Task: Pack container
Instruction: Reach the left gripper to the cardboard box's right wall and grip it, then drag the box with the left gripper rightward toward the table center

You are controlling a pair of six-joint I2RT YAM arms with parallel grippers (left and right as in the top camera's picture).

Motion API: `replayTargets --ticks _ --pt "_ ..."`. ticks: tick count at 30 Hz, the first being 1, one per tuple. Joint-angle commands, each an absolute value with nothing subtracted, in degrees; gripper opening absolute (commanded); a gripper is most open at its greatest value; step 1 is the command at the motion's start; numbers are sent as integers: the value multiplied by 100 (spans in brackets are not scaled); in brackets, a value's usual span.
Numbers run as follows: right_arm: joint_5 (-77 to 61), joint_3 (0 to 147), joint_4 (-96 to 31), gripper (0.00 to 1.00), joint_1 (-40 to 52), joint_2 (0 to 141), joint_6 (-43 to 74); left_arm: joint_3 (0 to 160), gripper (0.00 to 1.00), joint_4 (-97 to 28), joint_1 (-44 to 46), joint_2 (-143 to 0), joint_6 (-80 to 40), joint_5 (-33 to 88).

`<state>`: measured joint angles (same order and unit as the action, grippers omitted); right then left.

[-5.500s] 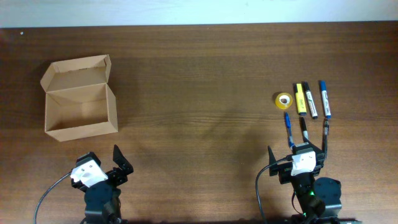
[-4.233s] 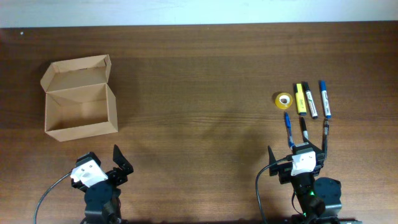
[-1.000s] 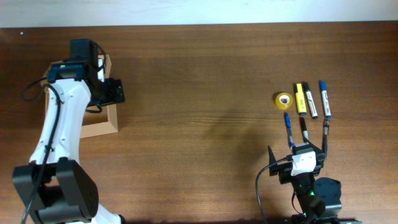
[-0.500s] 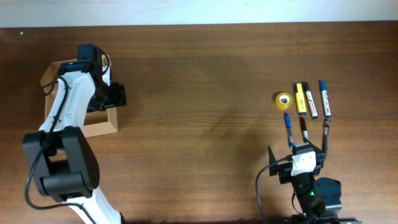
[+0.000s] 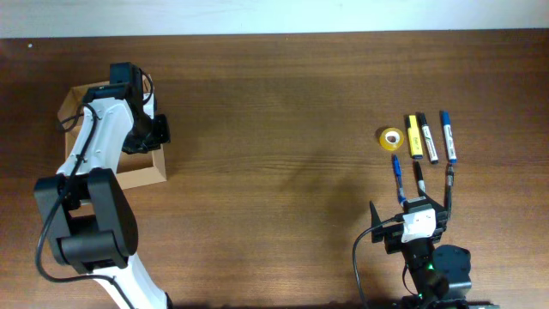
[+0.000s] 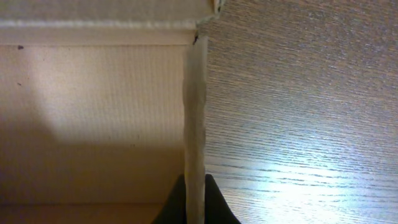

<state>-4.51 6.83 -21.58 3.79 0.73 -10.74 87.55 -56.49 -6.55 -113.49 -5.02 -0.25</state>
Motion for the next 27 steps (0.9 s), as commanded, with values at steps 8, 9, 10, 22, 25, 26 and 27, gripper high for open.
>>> replayTargets --ticks 8,9,10,22,25,26,27 --pt "-443 642 -2158 99 368 14 -1068 9581 2 -6447 -379 -11474 -980 401" --pt "-443 642 -2158 99 368 14 -1068 9806 2 -6619 -279 -11474 -1033 309" --pt "-443 642 -2158 99 368 14 -1070 10012 2 -6779 -176 -11474 -1131 148" --pt "-445 642 -2158 99 368 14 -1068 11876 2 -7588 2027 -11474 -2884 -613" --pt "-443 642 -2158 99 368 14 -1068 11878 2 -7577 2600 -11480 -3557 -755" --pt "-443 642 -2158 99 368 14 -1068 11878 1 -7561 2770 -11487 -3752 -840" --pt "-443 642 -2158 99 368 14 -1068 11878 2 -7537 2971 -11493 -4007 -969"
